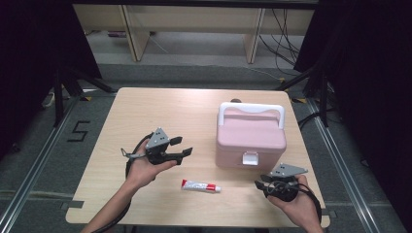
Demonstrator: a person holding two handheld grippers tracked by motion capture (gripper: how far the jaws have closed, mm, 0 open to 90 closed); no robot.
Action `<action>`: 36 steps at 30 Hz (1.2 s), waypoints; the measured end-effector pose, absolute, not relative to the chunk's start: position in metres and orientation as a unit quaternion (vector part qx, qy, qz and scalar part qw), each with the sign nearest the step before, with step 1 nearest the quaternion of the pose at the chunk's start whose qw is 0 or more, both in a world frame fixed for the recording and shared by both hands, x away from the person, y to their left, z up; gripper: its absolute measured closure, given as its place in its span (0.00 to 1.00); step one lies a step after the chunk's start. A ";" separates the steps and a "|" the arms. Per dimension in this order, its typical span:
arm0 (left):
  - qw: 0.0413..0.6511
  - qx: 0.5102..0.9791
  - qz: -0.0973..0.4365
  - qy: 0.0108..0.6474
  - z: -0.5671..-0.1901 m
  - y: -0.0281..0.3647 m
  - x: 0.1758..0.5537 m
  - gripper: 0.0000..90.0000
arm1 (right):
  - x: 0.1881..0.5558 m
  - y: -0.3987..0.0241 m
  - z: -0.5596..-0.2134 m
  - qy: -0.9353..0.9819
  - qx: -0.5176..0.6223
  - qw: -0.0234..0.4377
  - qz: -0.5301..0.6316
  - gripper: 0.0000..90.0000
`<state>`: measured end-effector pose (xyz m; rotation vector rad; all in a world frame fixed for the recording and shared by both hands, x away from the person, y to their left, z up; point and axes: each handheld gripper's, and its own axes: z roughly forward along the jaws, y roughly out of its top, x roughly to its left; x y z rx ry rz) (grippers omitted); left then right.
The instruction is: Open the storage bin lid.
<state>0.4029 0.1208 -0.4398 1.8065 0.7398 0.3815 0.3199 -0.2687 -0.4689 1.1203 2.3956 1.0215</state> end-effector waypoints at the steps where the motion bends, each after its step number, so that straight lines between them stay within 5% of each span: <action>1: 0.553 0.757 0.155 0.311 -0.437 0.118 0.405 0.46 | 0.319 -0.268 -0.468 0.834 0.397 0.145 0.355 0.72; 16: 0.581 0.748 0.116 0.299 -0.391 0.066 0.448 0.57 | 0.322 -0.259 -0.468 0.842 0.383 0.143 0.351 0.71; 36: 0.566 0.733 0.105 0.362 -0.390 0.021 0.486 0.66 | 0.323 -0.256 -0.470 0.839 0.382 0.144 0.359 0.70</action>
